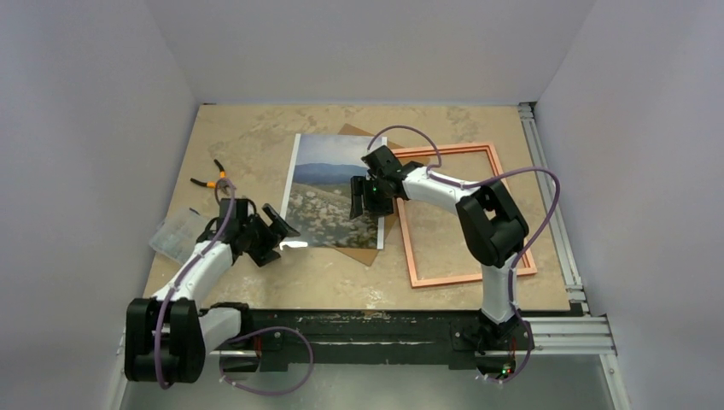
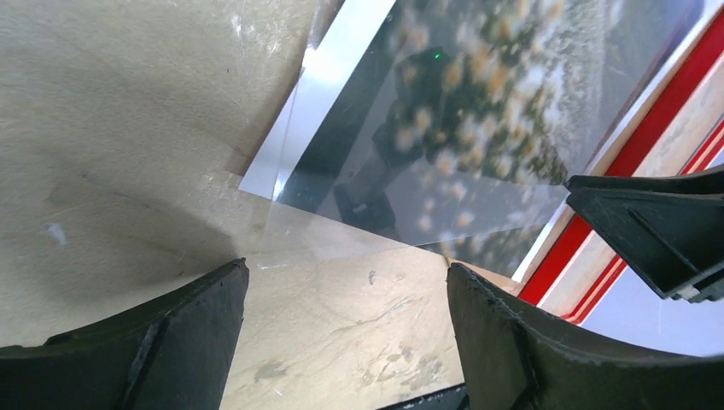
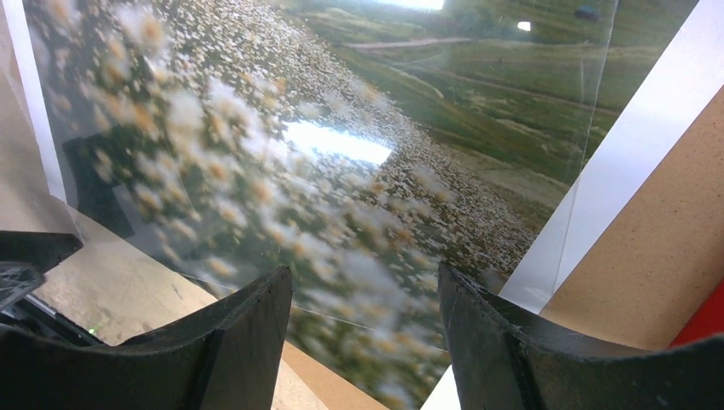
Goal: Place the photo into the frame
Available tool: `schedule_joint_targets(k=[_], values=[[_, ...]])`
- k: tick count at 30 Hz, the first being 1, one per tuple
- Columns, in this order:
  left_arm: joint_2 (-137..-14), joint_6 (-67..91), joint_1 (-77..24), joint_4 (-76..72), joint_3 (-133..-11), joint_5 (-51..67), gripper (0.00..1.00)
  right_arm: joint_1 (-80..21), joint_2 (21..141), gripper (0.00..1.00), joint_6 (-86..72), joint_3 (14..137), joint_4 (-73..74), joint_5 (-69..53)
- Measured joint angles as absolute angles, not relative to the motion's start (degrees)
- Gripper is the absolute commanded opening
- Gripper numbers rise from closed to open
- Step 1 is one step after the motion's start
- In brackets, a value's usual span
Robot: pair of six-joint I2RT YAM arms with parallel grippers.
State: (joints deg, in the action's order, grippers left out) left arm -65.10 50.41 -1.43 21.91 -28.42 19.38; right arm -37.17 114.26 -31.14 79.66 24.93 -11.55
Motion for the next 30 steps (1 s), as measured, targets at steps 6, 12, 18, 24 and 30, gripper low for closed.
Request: schedule_joint_targets(k=[6, 12, 18, 24, 30], values=[[-53.49, 50.46, -1.41, 18.7, -25.06, 17.61, 0.82, -37.17, 114.26, 0.63, -31.14, 79.48, 24.4, -11.79], [-51.99, 50.41, -1.43, 18.7, -23.94, 15.0, 0.83, -37.17, 114.26, 0.63, -31.16, 79.22, 23.73, -12.08], [-59.7, 50.92, -1.32, 18.72, -24.36, 13.74, 0.83, -37.17, 114.26, 0.62, -31.51, 79.0, 23.07, -12.62], [-64.12, 52.58, -2.57, 12.25, -24.97, 14.39, 0.81, -37.1, 114.26, 0.62, -31.55, 78.94, 22.85, -13.04], [-64.27, 52.99, -3.03, 8.56, -24.16, 14.2, 0.79, -37.08, 114.26, 0.62, -31.53, 78.81, 22.65, -13.1]])
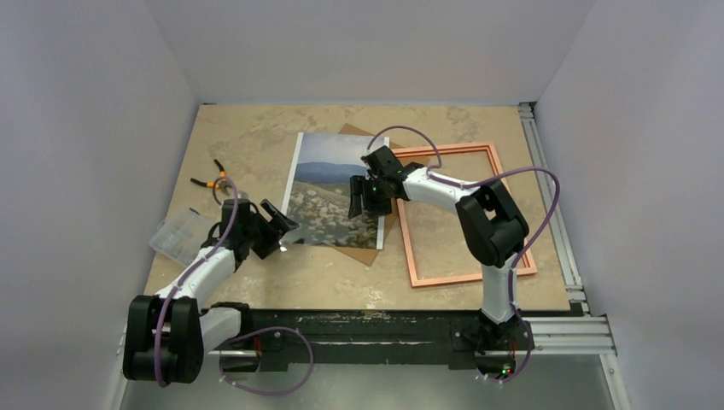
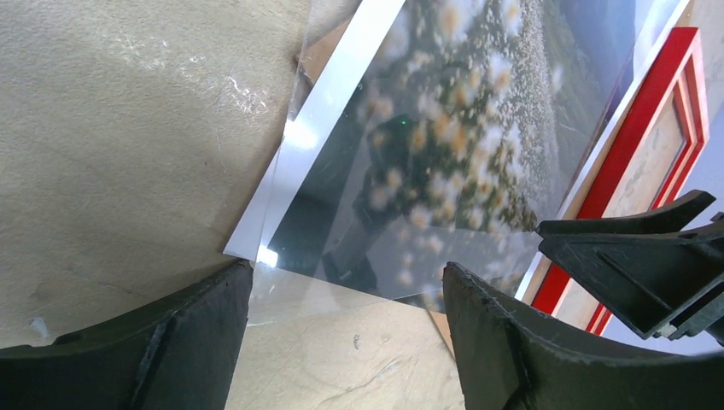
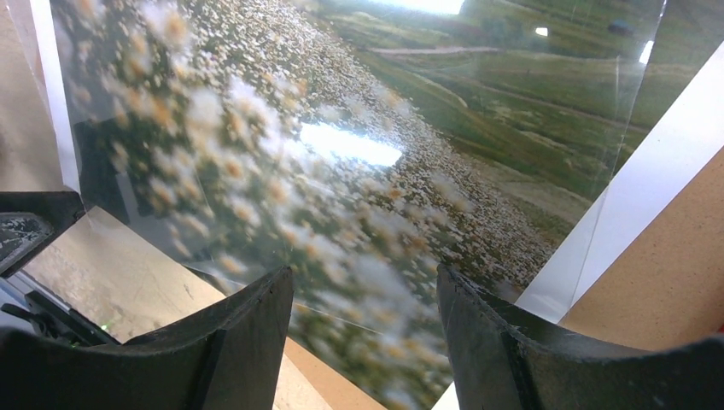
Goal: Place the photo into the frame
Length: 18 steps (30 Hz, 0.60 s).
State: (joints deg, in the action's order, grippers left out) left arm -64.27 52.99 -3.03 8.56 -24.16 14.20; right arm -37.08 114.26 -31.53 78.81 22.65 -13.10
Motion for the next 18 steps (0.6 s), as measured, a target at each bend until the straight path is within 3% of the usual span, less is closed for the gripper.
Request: schedule_joint_targets(k=[18], values=[[-49.45, 54.52, -3.03, 0.71, -18.48, 16.58, 0.69, -37.04, 114.26, 0.62, -31.53, 78.61, 21.98, -14.44]])
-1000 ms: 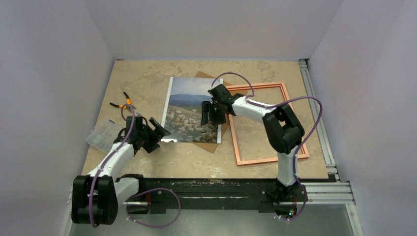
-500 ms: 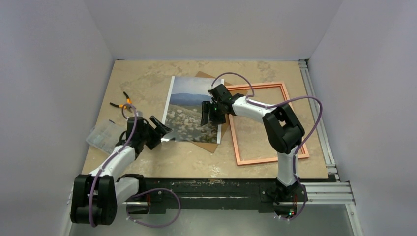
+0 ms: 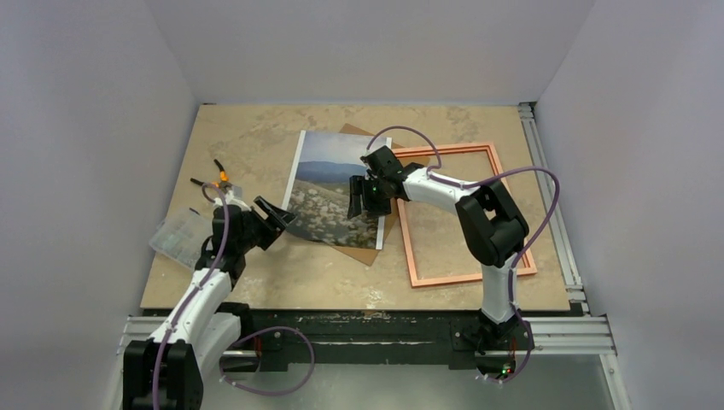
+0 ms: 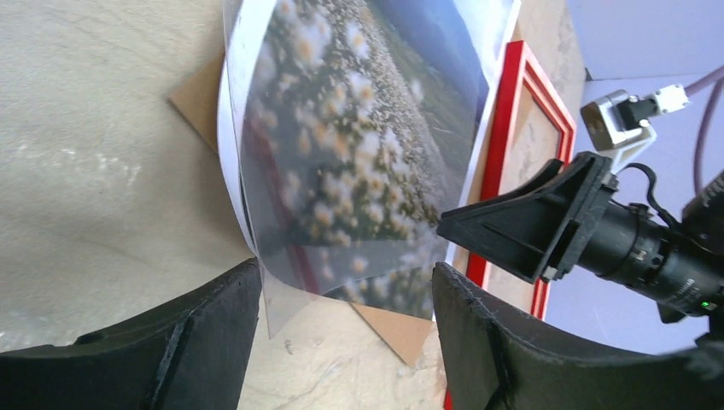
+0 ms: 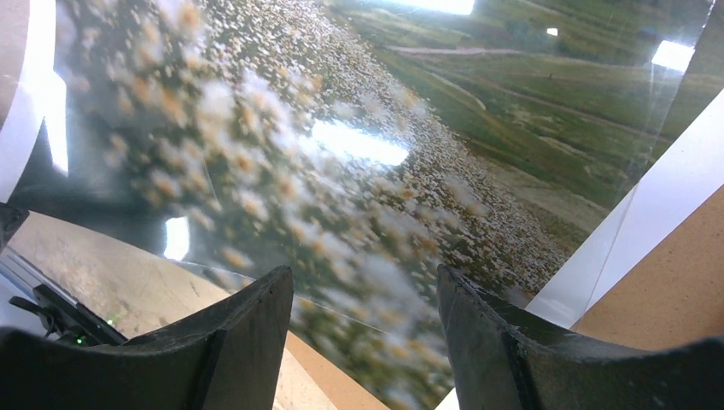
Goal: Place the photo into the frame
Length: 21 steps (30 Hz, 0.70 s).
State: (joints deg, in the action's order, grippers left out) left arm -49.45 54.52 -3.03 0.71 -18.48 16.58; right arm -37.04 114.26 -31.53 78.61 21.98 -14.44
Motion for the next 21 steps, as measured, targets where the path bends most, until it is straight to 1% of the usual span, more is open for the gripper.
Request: schedule_joint_targets(k=[6, 14, 17, 21], values=[[-51.94, 56.69, -3.44, -2.55, -18.46, 20.16, 0.68, -36.99, 114.26, 0.62, -31.57, 78.46, 21.67, -14.94], [-55.72, 58.06, -3.51, -2.81, -17.91, 20.38, 0.68, -36.99, 114.26, 0.62, -31.57, 78.39, 21.47, -15.9], [-57.14, 57.91, -3.53, 0.4, -18.79, 20.43, 0.71, -37.04, 114.26, 0.62, -31.57, 78.37, 21.52, -16.23], [-58.02, 57.49, -3.55, 5.69, -22.65, 22.13, 0.72, -37.06, 114.26, 0.62, -31.57, 78.35, 21.52, -16.36]])
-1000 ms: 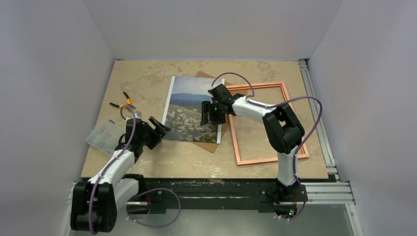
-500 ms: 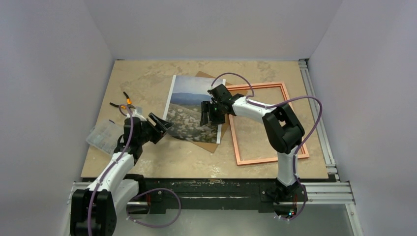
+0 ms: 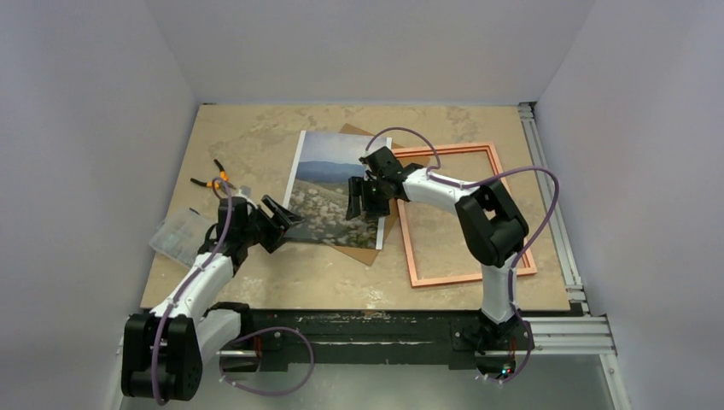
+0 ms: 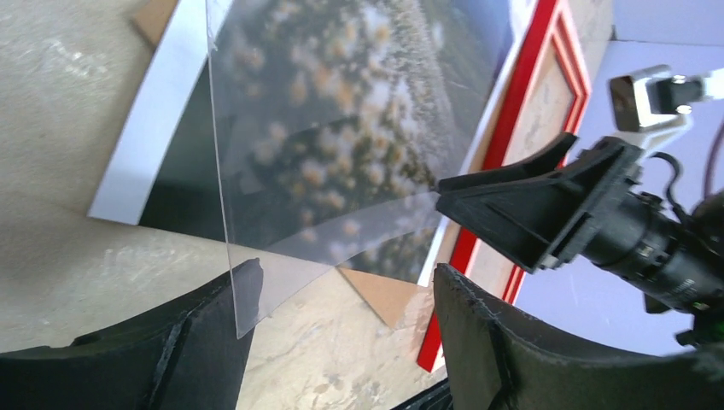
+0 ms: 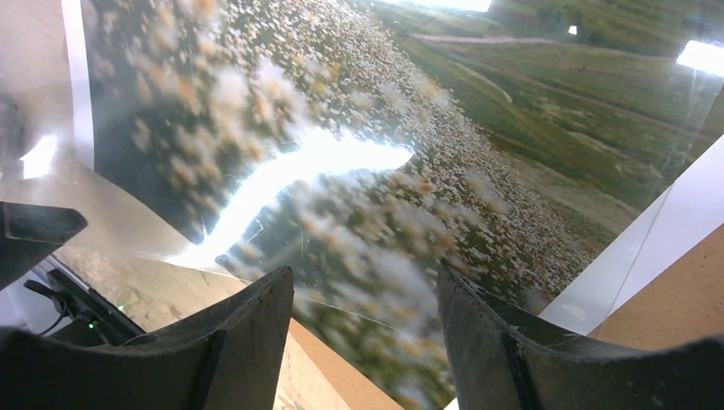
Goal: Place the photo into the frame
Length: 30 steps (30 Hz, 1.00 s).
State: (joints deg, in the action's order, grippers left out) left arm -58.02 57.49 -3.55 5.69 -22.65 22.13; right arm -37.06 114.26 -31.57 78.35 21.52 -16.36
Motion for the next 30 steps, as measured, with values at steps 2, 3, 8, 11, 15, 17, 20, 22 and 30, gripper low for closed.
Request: schedule_joint_targets(k=[2, 3, 8, 11, 15, 17, 20, 22, 30], values=[[-57.39, 57.49, -3.57, 5.8, -23.66, 22.61, 0.72, -37.06, 114.26, 0.62, -31.57, 78.35, 21.54, -16.47], [-56.73, 57.49, -3.57, 5.91, -23.92, 22.76, 0.72, -37.06, 114.26, 0.62, -31.57, 78.35, 21.54, -16.49], [-53.74, 57.49, -3.88, 6.52, -24.03, 22.94, 0.72, -37.06, 114.26, 0.62, -31.57, 78.26, 21.45, -16.64], [-53.67, 57.8, -3.9, 5.58, -23.55, 22.72, 0.7, -37.06, 114.26, 0.62, -31.57, 78.24, 21.41, -17.06], [-54.17, 59.16, -3.9, 2.31, -20.69, 21.63, 0.58, -37.06, 114.26, 0.62, -31.59, 78.11, 21.3, -17.58], [-54.81, 60.03, -3.9, 0.6, -18.96, 20.75, 0.51, -37.06, 114.19, 0.62, -31.77, 77.95, 21.08, -17.8], [-55.72, 61.06, -3.9, -1.15, -17.12, 19.88, 0.33, -37.06, 113.71, 0.63, -32.12, 77.23, 20.75, -19.05], [-55.99, 61.82, -3.9, -1.69, -16.45, 19.35, 0.17, -37.12, 113.25, 0.64, -32.32, 76.62, 20.71, -19.92], [-52.45, 63.46, -3.92, -1.83, -16.12, 18.61, 0.0, -37.23, 111.79, 0.7, -32.42, 76.14, 23.27, -20.75]])
